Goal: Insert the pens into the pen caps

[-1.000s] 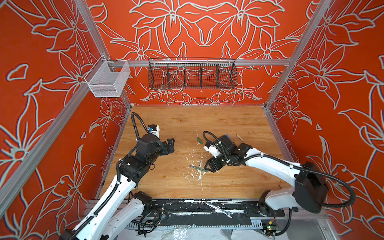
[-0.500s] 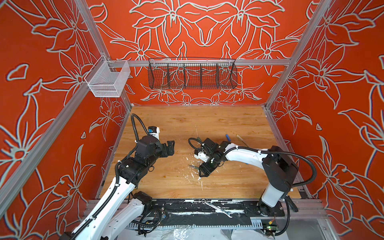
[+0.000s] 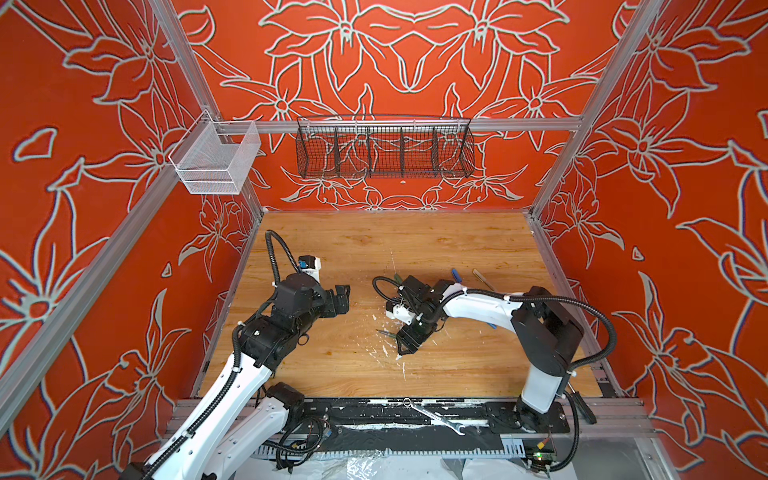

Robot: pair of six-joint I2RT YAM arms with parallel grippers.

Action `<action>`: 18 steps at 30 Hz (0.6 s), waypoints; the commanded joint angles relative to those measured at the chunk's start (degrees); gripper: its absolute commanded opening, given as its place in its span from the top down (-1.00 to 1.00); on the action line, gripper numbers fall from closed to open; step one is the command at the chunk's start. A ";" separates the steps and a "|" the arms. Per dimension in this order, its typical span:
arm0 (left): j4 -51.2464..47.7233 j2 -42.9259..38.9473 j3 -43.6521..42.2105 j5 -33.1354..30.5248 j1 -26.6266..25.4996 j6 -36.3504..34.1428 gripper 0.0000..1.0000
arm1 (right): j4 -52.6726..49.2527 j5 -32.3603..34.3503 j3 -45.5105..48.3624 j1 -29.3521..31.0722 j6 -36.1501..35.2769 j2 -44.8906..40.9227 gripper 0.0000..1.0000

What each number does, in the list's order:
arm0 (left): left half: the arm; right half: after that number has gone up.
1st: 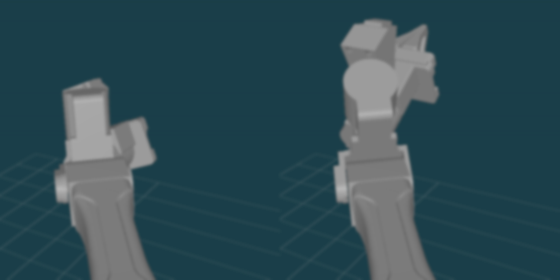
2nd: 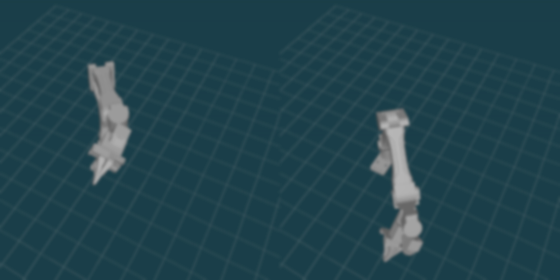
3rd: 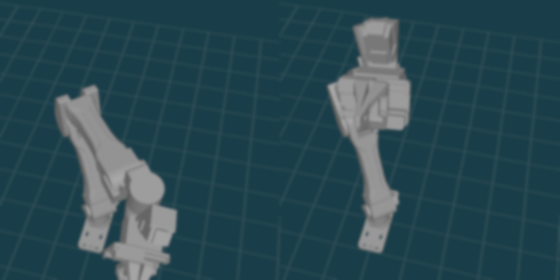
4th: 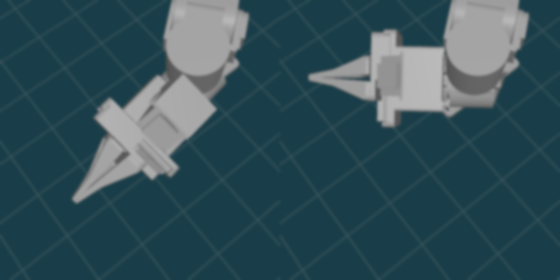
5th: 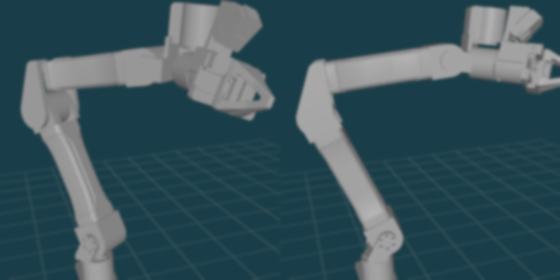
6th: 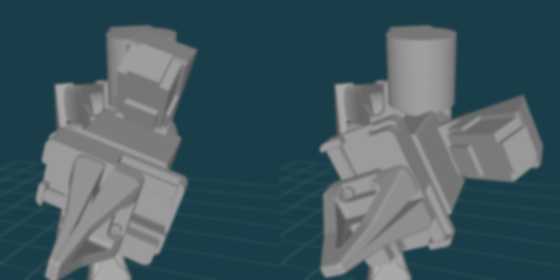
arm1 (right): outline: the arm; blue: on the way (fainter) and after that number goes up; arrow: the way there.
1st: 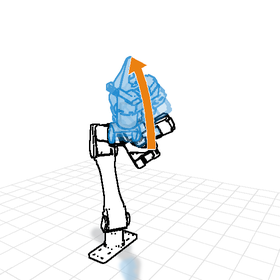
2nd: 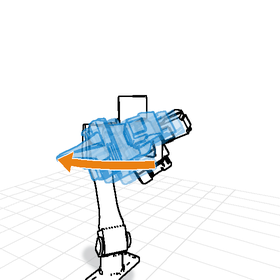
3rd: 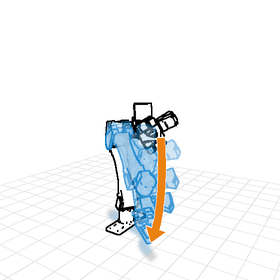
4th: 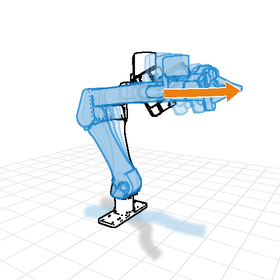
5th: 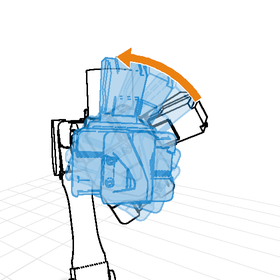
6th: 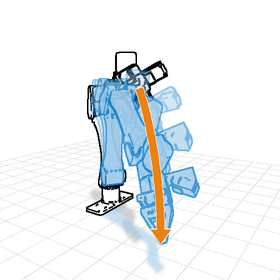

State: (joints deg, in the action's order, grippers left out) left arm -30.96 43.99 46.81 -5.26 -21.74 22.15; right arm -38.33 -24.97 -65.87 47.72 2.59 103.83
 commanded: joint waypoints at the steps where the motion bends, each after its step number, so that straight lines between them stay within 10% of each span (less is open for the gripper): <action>1: -1.02 -0.74 -0.39 0.33 0.31 1.35 -0.94 | -1.32 -6.05 0.59 -0.08 -1.24 1.60 -0.54; 18: -1.85 -8.42 -12.42 7.53 0.29 9.72 -0.94 | 24.69 -21.63 10.57 4.06 16.08 -0.65 -0.48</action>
State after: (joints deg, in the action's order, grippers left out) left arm -32.08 37.36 34.54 0.95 -21.74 29.80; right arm -22.24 -43.16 -57.58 49.98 12.91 102.72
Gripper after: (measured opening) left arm 0.969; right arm 0.737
